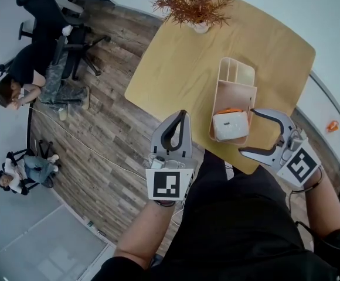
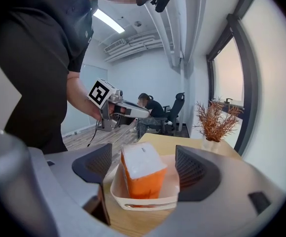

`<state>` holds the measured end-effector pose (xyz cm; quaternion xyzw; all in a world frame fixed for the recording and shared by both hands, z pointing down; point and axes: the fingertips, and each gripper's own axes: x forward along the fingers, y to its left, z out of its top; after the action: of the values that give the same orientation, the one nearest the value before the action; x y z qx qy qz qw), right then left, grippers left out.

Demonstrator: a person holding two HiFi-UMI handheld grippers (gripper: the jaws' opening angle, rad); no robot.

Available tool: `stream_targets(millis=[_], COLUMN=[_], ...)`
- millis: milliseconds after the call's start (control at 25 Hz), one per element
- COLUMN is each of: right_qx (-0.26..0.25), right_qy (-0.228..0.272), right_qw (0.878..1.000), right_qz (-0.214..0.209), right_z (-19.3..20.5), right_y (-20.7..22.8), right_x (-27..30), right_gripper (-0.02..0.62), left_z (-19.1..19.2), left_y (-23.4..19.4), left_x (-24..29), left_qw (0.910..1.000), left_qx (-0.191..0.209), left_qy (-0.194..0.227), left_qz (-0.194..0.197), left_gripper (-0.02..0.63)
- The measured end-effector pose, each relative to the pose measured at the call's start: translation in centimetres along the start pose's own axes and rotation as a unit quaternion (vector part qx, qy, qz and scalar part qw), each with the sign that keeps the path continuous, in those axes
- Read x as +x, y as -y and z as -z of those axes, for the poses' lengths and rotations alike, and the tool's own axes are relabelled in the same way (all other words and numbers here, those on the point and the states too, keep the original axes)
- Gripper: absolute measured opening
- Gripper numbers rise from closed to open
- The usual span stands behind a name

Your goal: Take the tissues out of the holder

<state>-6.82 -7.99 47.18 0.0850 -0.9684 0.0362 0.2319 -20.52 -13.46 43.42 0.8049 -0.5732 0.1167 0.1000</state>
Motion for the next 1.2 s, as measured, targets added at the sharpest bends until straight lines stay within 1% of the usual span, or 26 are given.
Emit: stream_targets(millis=[200,320,400,640,800,960,1200], right_qx=[0.001,-0.016,-0.022,-0.016,-0.009,-0.013,0.009], right_qy=[-0.006,-0.021,-0.023,-0.026,-0.024,-0.023,-0.023], right_qw=[1.0,0.999,0.999,0.999,0.999,0.999,0.999], right_qz=[-0.005,-0.018,-0.022,-0.034,-0.035,-0.035,-0.036], right_z=[0.5,1.1,1.3,2.0,2.3,2.7,3.7], right_y=[0.3,0.2,0.2,0.4,0.5,0.8,0.9], right_x=[0.5,1.2,1.4,2.2,2.8,3.4,3.9], right_gripper=[0.391,0.402,0.403,0.426,0.426,0.426,0.426], left_z=[0.0,0.0,0.1,0.7,1.6,2.5,3.8], left_y=[0.3,0.4,0.4,0.4,0.3,0.2,0.2], left_x=[0.5,0.7,0.8,1.0,1.1,1.6,2.0], left_qw=[0.9999,0.9999,0.9999,0.9998,0.9995,0.9994,0.9988], left_qx=[-0.011,-0.01,-0.01,-0.016,-0.022,-0.019,-0.021], left_qy=[-0.003,-0.002,-0.004,-0.009,-0.021,-0.028,-0.041], left_qz=[0.006,0.012,0.013,0.011,0.011,0.011,0.013], left_gripper=[0.005,0.005,0.005,0.005,0.005,0.005,0.005])
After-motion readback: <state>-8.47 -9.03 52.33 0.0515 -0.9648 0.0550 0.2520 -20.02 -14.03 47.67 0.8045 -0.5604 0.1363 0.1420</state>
